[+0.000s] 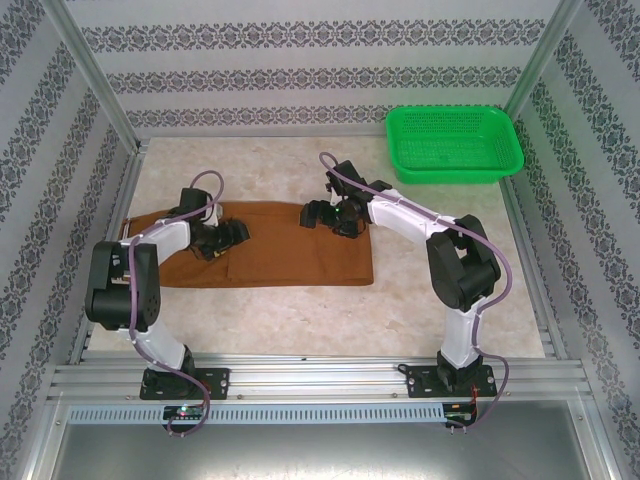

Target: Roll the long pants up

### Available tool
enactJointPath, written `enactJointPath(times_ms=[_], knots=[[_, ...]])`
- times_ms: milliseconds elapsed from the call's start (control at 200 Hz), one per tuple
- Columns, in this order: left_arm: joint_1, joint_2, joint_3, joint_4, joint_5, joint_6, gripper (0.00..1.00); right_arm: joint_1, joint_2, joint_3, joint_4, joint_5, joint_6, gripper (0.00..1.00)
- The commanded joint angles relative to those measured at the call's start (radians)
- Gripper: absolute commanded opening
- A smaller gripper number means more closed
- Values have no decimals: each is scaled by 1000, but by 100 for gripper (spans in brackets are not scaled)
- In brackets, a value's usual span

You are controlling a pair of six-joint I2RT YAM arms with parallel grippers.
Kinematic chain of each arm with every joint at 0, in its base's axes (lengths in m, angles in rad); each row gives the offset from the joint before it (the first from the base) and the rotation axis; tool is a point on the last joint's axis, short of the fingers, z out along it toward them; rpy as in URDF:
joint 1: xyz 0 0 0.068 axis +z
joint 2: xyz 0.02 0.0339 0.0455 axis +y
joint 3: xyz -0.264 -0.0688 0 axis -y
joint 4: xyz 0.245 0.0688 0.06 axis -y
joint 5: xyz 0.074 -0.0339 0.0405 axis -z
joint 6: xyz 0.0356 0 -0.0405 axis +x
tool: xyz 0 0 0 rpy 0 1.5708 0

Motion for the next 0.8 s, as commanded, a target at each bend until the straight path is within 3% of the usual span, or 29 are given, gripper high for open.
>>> enactJointPath(times_ms=[0, 280, 515, 794], knots=[[-43, 56, 50, -10, 53, 29, 76, -17, 12, -28, 19, -18, 1, 93], [-128, 97, 119, -2, 86, -1, 75, -20, 47, -18, 19, -26, 4, 92], [-151, 37, 147, -55, 10, 19, 75, -28, 97, -3, -31, 13, -5, 92], [-175, 139, 183, -33, 80, 32, 74, -47, 107, -35, -11, -8, -5, 92]])
